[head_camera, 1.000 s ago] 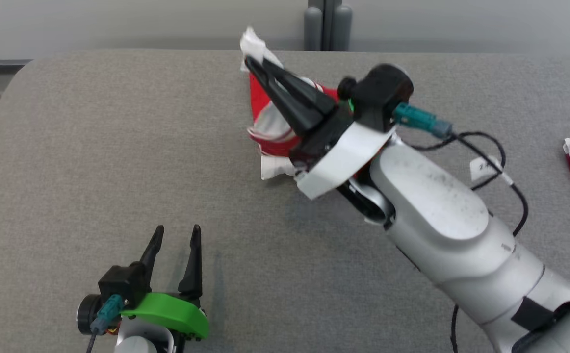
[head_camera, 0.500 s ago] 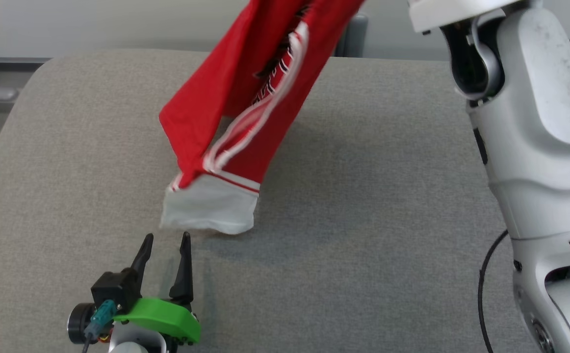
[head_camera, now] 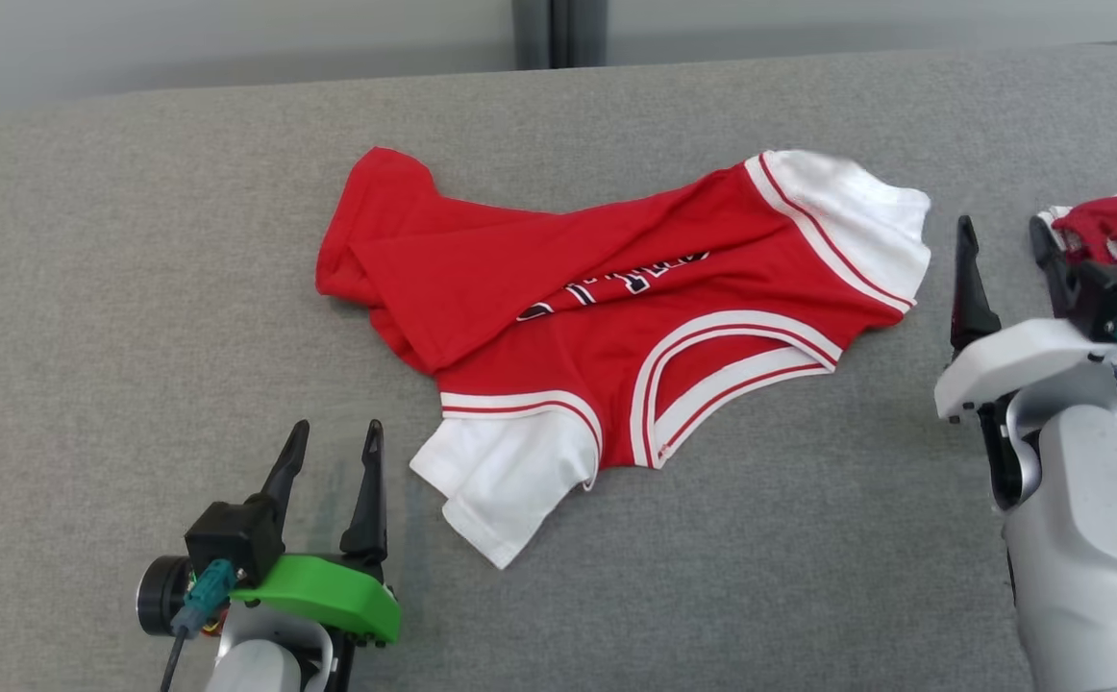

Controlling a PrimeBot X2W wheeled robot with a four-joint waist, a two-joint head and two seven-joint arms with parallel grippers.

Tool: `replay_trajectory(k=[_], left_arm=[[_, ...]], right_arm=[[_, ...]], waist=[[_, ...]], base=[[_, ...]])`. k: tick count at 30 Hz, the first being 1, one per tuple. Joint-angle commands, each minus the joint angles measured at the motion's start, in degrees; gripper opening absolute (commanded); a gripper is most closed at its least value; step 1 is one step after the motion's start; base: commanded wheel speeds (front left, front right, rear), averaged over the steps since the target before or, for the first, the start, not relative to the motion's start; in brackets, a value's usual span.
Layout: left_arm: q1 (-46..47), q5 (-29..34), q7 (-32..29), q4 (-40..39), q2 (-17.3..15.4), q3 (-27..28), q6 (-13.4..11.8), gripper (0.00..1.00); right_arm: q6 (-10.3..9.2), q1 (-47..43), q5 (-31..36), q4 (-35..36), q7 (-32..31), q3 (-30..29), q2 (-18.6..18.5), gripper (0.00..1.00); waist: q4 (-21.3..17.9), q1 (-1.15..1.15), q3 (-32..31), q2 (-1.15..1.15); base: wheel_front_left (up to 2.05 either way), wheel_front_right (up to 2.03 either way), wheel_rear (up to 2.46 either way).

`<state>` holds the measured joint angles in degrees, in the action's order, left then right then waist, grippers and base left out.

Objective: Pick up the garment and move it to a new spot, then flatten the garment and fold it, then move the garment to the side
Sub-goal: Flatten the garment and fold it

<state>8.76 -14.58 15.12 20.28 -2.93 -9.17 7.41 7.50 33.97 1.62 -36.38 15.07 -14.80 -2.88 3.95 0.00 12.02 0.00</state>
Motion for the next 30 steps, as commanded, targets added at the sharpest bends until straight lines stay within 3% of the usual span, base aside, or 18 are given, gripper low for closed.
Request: replay_trajectory(k=[1,5,15,30], left_arm=[[0.6,-0.1,0.0,-0.1,-0.4,0.2,0.1,1.00],[0.4,0.0,0.0,0.0,-0.4,0.0,0.1,1.00],[0.7,0.0,0.0,-0.1,-0.5,-0.8,0.0,1.00],[1.2,-0.9,0.0,-0.4,-0.3,-1.2,0.0,1.00]], right_arm=[[-0.03,-1.6,0.1,0.2,0.1,0.0,-0.1,1.00],[-0.03,-4.7,-1.4,1.1,0.1,2.3,-0.1,1.00],[-0.03,-8.4,-5.5,-0.2,0.1,23.5,-0.2,1.00],[-0.03,-7.1,-9.0,-2.3,0.1,44.5,-0.2,1.00]], waist=[[-1.4,0.00,0.7,0.00],[-2.1,0.00,0.5,0.00],[-1.2,0.00,1.0,0.00],[2.7,0.00,2.7,0.00]], base=[[0.00,0.00,0.00],[0.00,0.00,0.00],[0.00,0.00,0.00],[0.00,0.00,0.00]])
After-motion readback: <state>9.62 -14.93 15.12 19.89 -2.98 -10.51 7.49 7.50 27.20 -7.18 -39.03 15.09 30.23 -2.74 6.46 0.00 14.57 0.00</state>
